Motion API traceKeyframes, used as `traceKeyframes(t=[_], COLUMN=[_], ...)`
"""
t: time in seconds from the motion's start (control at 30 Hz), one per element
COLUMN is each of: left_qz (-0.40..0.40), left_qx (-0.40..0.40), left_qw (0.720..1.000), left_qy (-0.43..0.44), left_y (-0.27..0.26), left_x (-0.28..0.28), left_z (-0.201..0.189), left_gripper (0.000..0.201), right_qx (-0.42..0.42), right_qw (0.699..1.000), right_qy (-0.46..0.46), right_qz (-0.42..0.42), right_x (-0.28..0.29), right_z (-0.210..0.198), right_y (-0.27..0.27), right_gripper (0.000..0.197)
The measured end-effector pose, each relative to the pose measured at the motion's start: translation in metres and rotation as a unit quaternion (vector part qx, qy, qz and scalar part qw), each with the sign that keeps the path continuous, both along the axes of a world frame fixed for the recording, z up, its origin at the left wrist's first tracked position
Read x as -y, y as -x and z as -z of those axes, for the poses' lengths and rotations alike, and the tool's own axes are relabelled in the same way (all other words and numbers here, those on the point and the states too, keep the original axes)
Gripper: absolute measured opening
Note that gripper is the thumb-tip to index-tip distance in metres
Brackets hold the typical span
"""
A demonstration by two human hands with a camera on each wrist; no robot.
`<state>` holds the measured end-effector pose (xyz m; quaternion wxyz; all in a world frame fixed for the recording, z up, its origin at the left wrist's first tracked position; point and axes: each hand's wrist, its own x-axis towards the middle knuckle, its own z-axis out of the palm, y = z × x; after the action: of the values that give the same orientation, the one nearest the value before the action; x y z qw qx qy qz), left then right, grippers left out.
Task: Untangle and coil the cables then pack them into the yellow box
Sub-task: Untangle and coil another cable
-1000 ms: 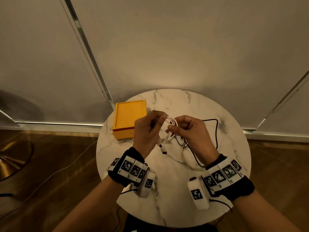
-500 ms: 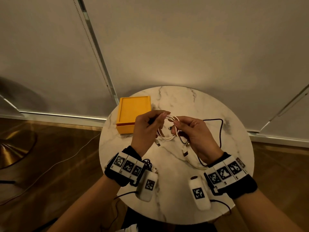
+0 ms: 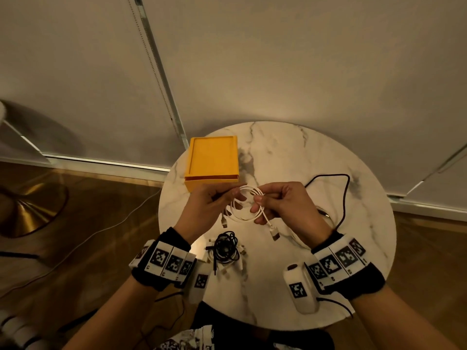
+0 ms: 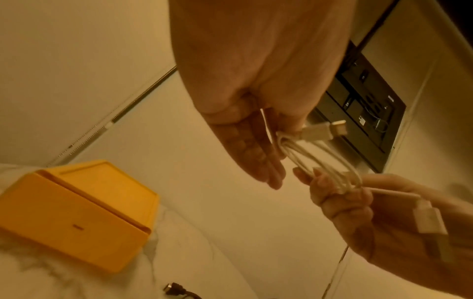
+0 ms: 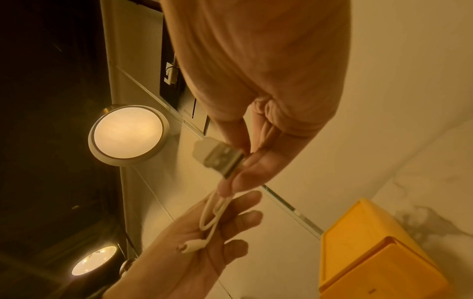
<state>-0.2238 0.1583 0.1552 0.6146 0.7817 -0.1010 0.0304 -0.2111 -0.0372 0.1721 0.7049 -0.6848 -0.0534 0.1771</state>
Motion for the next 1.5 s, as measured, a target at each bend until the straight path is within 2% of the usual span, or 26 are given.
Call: traceKeyframes(t=[0.17,0.27,0.33,0.43,0.5,0.6,0.77,0.93,1.0,1.1,1.23,1.33,1.4,1.5], left_qz=[-0.003,0.031,0.036,-0.001,-0.03,-0.052,-0.095,-0.174,-0.188,-0.191,-0.169,-0.079,-0.021,0.012], left_qx=[-0.13,-0.186,-0.199,-0.17,-0.173,-0.208,-0.225,-0.156,-0.143,-0.158,-0.149,-0.1,-0.103,-0.12], left_qw=[0.983,0.968,0.966,0.984,0.984,0.977,0.969,0.958,0.945,0.936,0.936,0.907,0.887,0.89], left_qy=[0.129,0.168,0.162,0.062,0.006,-0.01,-0.034,-0.168,-0.228,-0.25,-0.272,-0.401,-0.449,-0.441], left_y=[0.006,0.007,0.008,0.013,0.017,0.023,0.032,0.028,0.029,0.031,0.038,0.042,0.043,0.04], left_x=[-0.004,-0.01,-0.016,-0.024,-0.029,-0.035,-0.036,-0.032,-0.03,-0.03,-0.021,-0.012,-0.009,-0.013], left_z=[0.003,0.008,0.011,0.018,0.029,0.05,0.093,0.132,0.147,0.165,0.173,0.175,0.181,0.193], left_gripper=[0.021,0.022,0.023,0.022,0.022,0.02,0.017,0.005,0.006,0.016,0.034,0.053,0.062,0.065], right_qx=[0.002,0.004,0.007,-0.005,-0.033,-0.08,-0.109,-0.108,-0.12,-0.088,-0.029,-0.013,-0.018,-0.051], right_qw=[1.0,1.0,1.0,1.0,0.998,0.993,0.99,0.981,0.975,0.968,0.961,0.958,0.954,0.951], right_qy=[-0.005,0.003,0.006,0.015,0.026,0.042,0.086,0.16,0.189,0.234,0.27,0.282,0.297,0.301], right_qz=[-0.012,-0.011,-0.01,-0.022,-0.048,-0.07,-0.039,0.002,0.011,0.019,0.043,0.043,0.04,0.047], right_x=[-0.003,-0.003,-0.006,-0.012,-0.017,-0.021,-0.027,-0.043,-0.049,-0.06,-0.075,-0.082,-0.082,-0.078], right_z=[0.004,0.013,0.022,0.039,0.053,0.076,0.115,0.151,0.163,0.176,0.185,0.188,0.189,0.19], right_y=[0.001,0.0,-0.003,-0.004,-0.002,0.002,0.001,-0.007,-0.007,-0.005,-0.003,-0.003,-0.004,-0.006], right_gripper=[0.011,0.014,0.014,0.015,0.016,0.02,0.015,0.011,0.009,0.01,0.015,0.011,0.014,0.007])
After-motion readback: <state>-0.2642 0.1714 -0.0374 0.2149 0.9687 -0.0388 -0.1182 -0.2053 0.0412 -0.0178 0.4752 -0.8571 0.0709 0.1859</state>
